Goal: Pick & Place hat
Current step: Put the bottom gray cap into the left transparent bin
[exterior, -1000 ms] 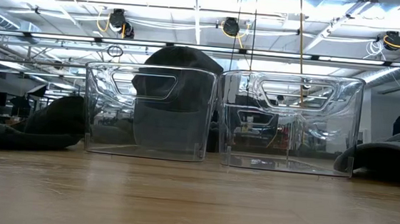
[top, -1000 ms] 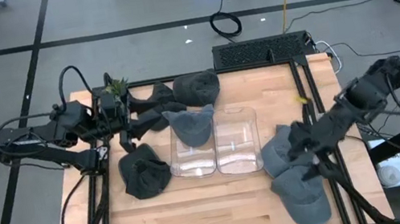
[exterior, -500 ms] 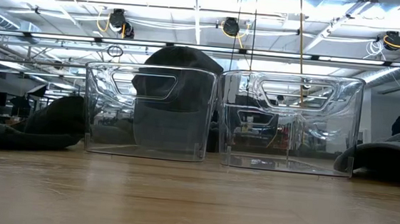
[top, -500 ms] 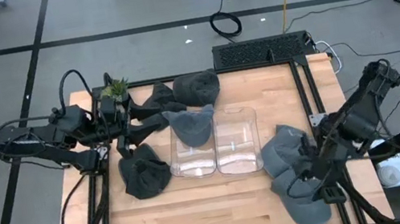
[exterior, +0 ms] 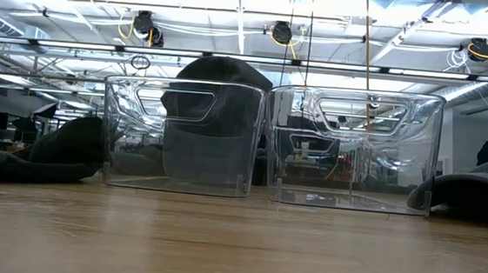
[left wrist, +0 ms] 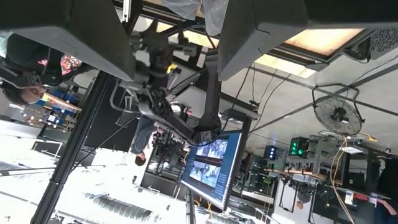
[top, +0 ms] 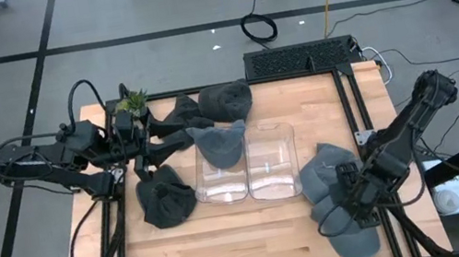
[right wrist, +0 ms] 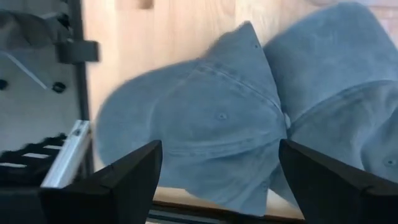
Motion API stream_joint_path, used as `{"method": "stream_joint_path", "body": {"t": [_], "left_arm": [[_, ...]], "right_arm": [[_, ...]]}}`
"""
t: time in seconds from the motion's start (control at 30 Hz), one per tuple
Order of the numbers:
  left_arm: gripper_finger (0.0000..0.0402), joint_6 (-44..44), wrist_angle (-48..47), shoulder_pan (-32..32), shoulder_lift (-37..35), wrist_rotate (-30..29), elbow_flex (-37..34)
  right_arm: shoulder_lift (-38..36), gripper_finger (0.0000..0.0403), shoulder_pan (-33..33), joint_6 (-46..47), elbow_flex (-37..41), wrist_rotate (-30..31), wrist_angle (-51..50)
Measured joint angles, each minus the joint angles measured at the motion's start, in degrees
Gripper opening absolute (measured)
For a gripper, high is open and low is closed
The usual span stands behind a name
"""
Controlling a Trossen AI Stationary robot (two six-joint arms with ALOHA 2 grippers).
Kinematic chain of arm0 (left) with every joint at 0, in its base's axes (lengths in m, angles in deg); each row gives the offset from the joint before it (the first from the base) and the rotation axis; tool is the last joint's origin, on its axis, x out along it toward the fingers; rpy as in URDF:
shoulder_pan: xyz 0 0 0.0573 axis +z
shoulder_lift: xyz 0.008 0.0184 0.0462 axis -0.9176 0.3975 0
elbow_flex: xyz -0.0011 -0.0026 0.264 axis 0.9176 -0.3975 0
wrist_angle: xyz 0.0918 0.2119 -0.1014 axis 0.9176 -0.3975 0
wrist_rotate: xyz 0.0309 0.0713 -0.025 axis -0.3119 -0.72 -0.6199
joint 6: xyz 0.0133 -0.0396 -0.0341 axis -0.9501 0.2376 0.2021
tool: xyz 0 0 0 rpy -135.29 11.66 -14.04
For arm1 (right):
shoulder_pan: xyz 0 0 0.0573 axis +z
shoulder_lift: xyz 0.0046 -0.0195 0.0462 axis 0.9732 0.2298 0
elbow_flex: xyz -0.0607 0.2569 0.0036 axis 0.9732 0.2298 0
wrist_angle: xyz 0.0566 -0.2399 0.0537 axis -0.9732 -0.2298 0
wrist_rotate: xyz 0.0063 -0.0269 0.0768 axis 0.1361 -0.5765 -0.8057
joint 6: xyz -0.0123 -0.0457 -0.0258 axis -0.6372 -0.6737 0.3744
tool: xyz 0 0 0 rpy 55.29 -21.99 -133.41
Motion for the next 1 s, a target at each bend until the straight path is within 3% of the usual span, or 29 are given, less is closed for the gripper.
{"method": "stream_joint_path", "body": {"t": [0.47,0.83,1.0], "left_arm": [[0.0239,0.0,0.0,0.0,0.0,0.0,0.0],[0.0239,0.1,0.0,0.0,0.0,0.0,0.0],[0.0239,0.1,0.0,0.0,0.0,0.0,0.0]], "right_arm": [[0.0,0.0308,-0.7,-3.2,12.9,4.3,9.4],[0.0,0.0306,-4.7,-6.9,20.9,-3.2,22.5],[0.0,0.0266,-4.9,-6.6,23.8,-6.0,25.2]]}}
